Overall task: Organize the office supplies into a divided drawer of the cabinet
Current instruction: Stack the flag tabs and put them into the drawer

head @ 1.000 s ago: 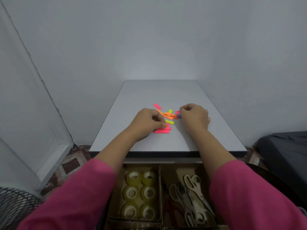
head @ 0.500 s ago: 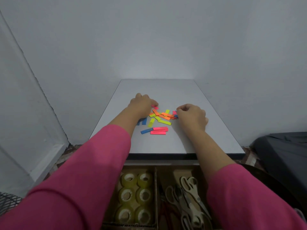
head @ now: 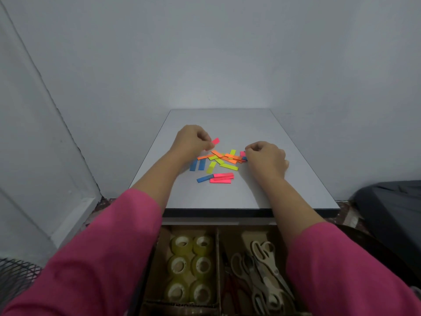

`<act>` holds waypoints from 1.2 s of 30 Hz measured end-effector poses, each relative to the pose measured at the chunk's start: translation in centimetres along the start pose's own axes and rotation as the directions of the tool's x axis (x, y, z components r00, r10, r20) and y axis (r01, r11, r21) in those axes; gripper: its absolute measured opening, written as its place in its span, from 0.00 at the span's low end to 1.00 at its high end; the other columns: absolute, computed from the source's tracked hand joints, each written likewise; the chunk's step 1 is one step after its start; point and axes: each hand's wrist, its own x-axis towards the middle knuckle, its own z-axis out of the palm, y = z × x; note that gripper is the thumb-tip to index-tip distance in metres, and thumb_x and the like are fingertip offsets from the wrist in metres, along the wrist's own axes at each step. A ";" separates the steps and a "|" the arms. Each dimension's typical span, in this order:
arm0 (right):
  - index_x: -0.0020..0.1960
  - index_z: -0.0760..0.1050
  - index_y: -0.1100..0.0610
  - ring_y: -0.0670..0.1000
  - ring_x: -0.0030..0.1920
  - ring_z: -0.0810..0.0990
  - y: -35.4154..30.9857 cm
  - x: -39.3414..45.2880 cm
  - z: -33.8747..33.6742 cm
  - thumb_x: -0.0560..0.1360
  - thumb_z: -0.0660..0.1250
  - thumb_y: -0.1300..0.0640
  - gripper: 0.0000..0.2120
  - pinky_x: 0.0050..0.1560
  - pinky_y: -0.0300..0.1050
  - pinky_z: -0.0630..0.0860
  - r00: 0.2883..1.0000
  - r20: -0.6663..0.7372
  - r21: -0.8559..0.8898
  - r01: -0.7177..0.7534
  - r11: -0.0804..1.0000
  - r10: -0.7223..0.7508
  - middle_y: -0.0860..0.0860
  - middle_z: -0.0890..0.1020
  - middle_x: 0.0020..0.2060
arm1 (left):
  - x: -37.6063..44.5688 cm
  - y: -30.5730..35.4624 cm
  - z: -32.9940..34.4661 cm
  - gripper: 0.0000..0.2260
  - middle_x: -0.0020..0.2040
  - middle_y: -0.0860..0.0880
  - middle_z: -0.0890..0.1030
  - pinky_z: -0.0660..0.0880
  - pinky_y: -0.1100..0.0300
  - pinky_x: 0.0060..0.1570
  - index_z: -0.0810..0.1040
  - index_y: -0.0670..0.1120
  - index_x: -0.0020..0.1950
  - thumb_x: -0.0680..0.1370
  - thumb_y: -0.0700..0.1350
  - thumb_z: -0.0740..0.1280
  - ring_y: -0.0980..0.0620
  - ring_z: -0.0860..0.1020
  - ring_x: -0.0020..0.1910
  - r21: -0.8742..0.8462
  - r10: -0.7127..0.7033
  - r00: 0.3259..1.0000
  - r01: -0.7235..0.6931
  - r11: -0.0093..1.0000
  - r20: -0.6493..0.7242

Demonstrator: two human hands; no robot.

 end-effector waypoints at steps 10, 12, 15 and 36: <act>0.43 0.79 0.45 0.54 0.57 0.71 -0.2 -0.2 -0.2 0.74 0.60 0.54 0.10 0.52 0.49 0.63 1.000 0.004 0.001 0.004 1.000 -0.004 0.48 0.81 0.49 | -4.9 0.5 0.7 0.03 0.40 0.51 0.81 0.70 0.66 0.38 0.83 0.44 0.43 0.75 0.42 0.70 0.58 0.77 0.40 0.143 0.046 0.987 -0.068 0.987 0.155; 0.43 0.79 0.45 0.54 0.57 0.71 -0.1 -0.2 -0.1 0.74 0.60 0.54 0.10 0.52 0.49 0.63 1.000 0.006 0.002 0.004 1.000 -0.004 0.48 0.81 0.49 | -5.5 0.3 -0.5 0.03 0.40 0.53 0.80 0.67 0.67 0.36 0.82 0.46 0.43 0.75 0.43 0.70 0.59 0.76 0.39 0.188 0.044 0.990 -0.070 0.980 0.137; 0.44 0.80 0.46 0.54 0.57 0.71 -0.1 -0.2 -0.1 0.74 0.60 0.54 0.10 0.51 0.48 0.62 1.000 0.004 0.008 0.001 1.000 -0.001 0.48 0.81 0.49 | -6.7 -0.6 -1.8 0.01 0.40 0.54 0.79 0.66 0.65 0.35 0.82 0.48 0.42 0.73 0.45 0.73 0.58 0.74 0.40 0.304 0.007 0.982 -0.065 0.950 0.190; 0.47 0.81 0.47 0.55 0.56 0.73 0.1 0.1 0.1 0.73 0.60 0.53 0.11 0.55 0.51 0.67 1.000 -0.014 0.031 -0.013 0.999 0.013 0.48 0.81 0.49 | -6.3 -1.6 -1.3 0.09 0.52 0.49 0.76 0.73 0.55 0.49 0.79 0.48 0.55 0.77 0.48 0.67 0.50 0.71 0.55 0.514 0.126 0.991 -0.081 0.854 -0.053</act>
